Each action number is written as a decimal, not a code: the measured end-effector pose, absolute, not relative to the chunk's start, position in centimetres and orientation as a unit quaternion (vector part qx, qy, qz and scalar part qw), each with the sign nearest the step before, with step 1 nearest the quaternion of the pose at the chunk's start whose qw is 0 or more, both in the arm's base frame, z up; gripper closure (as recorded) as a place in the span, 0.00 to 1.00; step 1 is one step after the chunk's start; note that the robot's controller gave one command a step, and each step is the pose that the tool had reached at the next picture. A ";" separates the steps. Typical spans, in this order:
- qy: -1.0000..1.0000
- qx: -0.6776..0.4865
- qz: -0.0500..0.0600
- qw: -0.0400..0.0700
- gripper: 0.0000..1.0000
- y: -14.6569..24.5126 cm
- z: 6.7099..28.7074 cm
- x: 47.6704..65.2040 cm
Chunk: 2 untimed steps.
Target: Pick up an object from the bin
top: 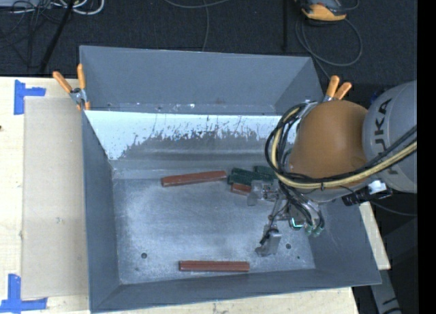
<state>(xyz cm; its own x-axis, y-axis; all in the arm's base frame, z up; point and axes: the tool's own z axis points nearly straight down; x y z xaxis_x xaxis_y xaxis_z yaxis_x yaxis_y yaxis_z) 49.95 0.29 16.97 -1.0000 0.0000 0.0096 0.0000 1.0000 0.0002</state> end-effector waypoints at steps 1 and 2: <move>-0.996 0.091 0.000 -0.007 0.00 5.3 7.1 47.3; -0.988 0.156 -0.001 -0.002 0.00 10.4 10.1 47.1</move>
Offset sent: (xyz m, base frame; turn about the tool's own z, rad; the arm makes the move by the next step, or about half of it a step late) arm -0.0306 0.0500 -0.0997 -0.1843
